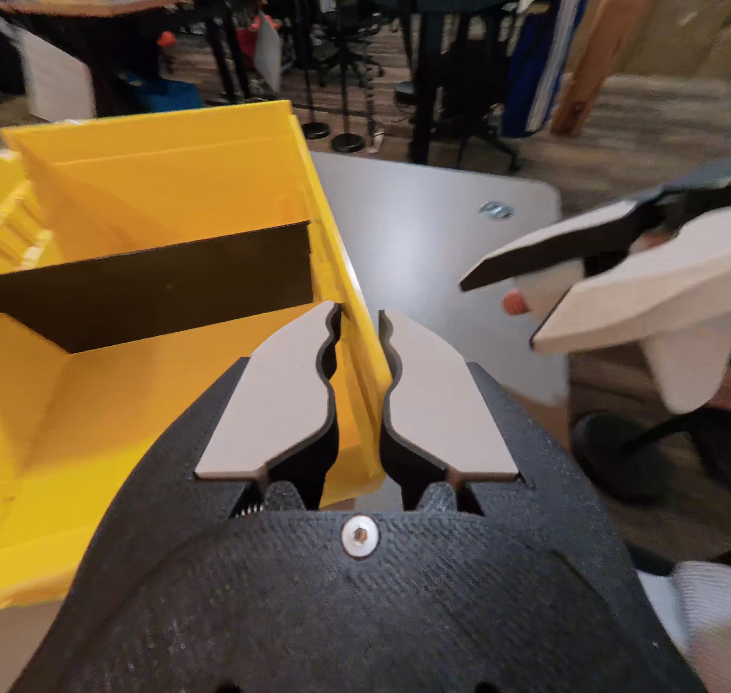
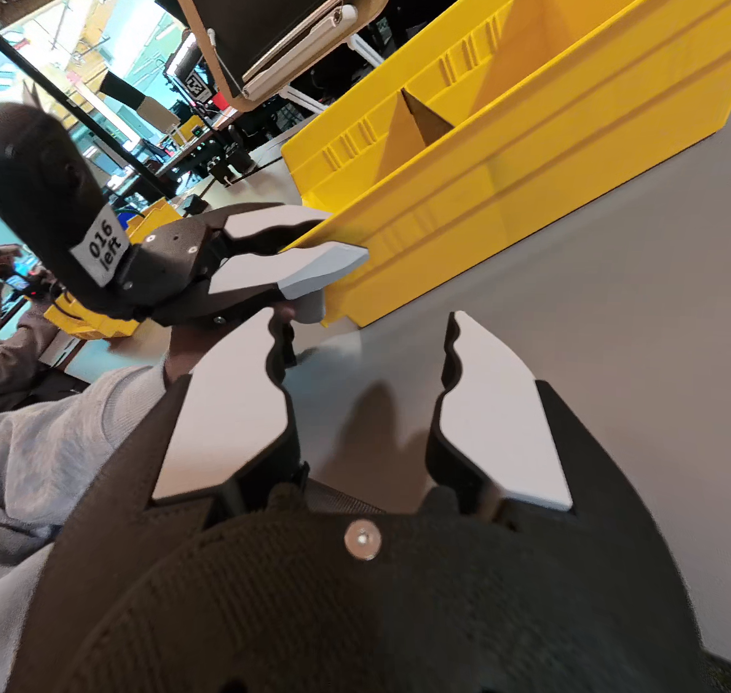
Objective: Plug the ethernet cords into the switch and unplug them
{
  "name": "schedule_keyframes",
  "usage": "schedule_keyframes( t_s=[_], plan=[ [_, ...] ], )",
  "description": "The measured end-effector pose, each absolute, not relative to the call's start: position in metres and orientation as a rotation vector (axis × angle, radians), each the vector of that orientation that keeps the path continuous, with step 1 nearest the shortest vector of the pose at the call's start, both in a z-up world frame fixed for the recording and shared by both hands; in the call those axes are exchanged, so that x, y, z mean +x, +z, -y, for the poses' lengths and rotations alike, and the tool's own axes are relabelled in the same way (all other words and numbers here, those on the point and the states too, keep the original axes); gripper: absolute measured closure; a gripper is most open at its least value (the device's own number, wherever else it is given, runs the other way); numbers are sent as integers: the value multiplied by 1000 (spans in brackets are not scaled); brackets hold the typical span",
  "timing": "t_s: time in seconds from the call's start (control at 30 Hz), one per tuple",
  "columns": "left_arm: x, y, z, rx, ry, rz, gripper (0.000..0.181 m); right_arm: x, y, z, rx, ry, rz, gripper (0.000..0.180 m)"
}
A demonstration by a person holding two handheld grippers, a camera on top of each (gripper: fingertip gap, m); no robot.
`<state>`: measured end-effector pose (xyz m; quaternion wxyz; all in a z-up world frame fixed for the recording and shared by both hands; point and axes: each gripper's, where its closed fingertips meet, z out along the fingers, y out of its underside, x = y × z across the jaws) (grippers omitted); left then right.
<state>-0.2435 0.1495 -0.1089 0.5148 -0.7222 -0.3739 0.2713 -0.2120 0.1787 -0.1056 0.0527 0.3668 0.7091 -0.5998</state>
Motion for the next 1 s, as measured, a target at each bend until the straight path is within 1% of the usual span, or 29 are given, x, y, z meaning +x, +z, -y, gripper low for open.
schedule_keyframes(
  t_s=[0.13,0.17,0.23,0.27,0.3,0.33,0.37,0.5,0.63,0.73,0.77,0.83,0.9,1.0],
  plan=[
    [-252,-100,-204,-1594,197,890,131,-219,-99,-201,1201,-1936,-2210,101],
    [-251,-95,-213,-1555,105,882,128,-223,-97,-208,1229,-1988,-2253,101],
    [-245,-75,-219,-1442,-10,846,135,-226,-90,-219,1258,-2071,-2326,100],
    [-239,-62,-216,-1382,-24,819,137,-225,-85,-221,1253,-2119,-2315,94],
    [-229,-48,-210,-1324,-23,773,135,-223,-81,-224,1272,-2151,-2304,92],
    [-216,-36,-202,-1289,-13,726,135,-223,-82,-229,1318,-2157,-2320,100],
    [-204,-31,-192,-1289,10,698,135,-222,-84,-233,1356,-2150,-2351,100],
    [-156,-51,-135,-1462,196,696,135,-215,-90,-228,1406,-2110,-2446,101],
    [-109,-76,-59,-1452,433,802,135,-218,-109,-207,1278,-1948,-2844,115],
    [-90,-82,-26,-1333,430,918,130,-234,-109,-200,1275,-1913,-3068,134],
    [-86,-81,-23,-1308,377,933,130,-238,-108,-195,1282,-1932,-3045,140],
    [-83,-77,-17,-1266,337,947,131,-248,-109,-187,1334,-1945,-2954,145],
    [-78,-77,-16,-1264,337,944,131,-263,-108,-188,1386,-1947,-2902,156],
    [-70,-82,-20,-1314,304,929,133,-288,-109,-203,1475,-1939,-2864,163]
  ],
)
